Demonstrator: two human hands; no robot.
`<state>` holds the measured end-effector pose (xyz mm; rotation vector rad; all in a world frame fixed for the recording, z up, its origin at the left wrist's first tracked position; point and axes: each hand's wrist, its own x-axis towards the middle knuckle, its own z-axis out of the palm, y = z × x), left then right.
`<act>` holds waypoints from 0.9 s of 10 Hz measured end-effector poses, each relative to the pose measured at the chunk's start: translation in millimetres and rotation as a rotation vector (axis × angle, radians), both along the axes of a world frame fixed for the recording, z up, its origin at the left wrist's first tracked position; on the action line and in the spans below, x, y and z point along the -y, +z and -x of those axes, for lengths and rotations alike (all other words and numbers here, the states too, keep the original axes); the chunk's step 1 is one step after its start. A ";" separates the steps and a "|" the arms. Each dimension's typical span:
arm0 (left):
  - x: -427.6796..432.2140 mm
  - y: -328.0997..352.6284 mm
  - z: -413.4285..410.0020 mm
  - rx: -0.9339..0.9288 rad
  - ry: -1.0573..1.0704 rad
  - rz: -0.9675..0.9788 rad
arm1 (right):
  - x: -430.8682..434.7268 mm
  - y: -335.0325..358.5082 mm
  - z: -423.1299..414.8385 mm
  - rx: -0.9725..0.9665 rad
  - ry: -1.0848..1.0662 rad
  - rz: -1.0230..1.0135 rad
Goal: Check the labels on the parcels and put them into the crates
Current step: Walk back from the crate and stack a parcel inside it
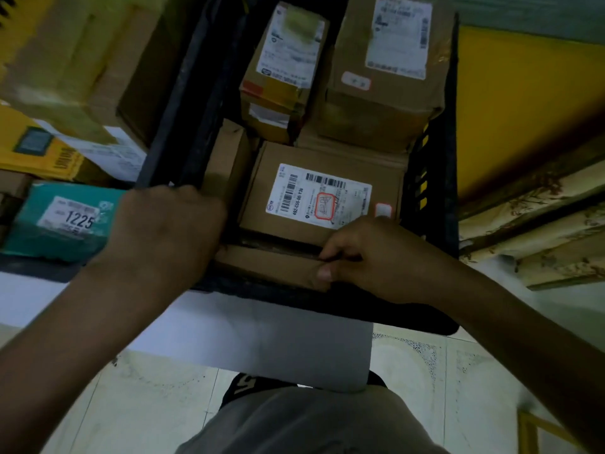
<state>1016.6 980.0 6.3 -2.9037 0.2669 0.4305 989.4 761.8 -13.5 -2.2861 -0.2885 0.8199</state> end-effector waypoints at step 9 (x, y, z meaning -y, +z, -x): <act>-2.3 -15.1 6.6 -0.083 -0.402 0.889 | -10.9 29.6 72.9 0.313 -0.811 0.077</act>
